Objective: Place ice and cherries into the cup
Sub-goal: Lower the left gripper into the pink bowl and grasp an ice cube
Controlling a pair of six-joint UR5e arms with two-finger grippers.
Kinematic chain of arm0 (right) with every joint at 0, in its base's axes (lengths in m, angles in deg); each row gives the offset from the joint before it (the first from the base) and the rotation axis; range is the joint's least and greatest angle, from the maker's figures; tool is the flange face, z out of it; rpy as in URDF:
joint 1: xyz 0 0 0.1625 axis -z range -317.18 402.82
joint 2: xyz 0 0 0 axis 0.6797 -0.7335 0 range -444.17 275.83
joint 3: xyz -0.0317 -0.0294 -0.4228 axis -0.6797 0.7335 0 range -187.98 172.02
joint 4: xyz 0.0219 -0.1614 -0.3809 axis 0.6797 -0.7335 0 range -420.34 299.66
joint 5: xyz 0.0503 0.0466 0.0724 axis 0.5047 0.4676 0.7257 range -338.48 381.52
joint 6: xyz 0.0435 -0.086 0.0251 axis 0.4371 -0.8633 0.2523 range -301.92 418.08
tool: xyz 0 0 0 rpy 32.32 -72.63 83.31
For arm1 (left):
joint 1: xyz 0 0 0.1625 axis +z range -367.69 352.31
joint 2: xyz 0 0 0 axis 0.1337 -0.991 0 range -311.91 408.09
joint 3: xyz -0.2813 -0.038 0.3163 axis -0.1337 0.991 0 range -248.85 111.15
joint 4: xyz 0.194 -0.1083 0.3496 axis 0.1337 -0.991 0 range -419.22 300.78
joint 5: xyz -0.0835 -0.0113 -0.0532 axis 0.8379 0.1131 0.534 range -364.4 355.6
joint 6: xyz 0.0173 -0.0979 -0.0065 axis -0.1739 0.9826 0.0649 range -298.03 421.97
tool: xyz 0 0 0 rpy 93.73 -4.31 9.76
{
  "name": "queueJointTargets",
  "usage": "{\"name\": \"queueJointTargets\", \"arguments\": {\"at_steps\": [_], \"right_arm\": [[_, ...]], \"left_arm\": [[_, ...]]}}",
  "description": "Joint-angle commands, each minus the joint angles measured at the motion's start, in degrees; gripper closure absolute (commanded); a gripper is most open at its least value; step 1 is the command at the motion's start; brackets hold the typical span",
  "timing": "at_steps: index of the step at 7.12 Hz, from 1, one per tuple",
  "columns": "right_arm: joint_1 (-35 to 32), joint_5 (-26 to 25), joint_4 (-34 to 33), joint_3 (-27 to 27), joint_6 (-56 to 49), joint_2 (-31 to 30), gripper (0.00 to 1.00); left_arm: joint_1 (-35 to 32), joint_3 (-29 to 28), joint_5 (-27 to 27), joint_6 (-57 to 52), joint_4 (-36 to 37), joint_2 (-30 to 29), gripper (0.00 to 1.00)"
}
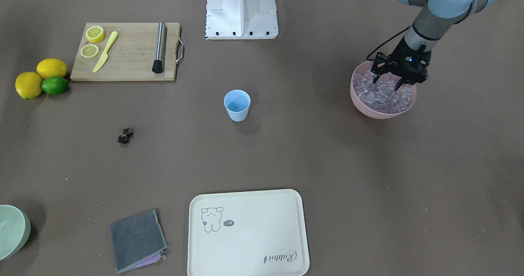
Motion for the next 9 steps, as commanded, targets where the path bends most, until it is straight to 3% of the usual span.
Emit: {"name": "queueJointTargets", "arguments": {"at_steps": [1,3,9], "right_arm": [[0.0,0.03,0.0,-0.06,-0.11,-0.07,0.0],[-0.08,0.03,0.0,-0.06,-0.02,-0.07,0.0],[-0.08,0.12,0.0,-0.14,0.24,-0.07,0.0]], "left_arm": [[0.3,-0.85,-0.12,-0.12,-0.03,-0.03,0.29],[0.3,-1.11,-0.21,-0.12,-0.03,-0.3,0.37],[0.74,-1.99,-0.91,-0.03,-0.03,-0.56,0.36]]}}
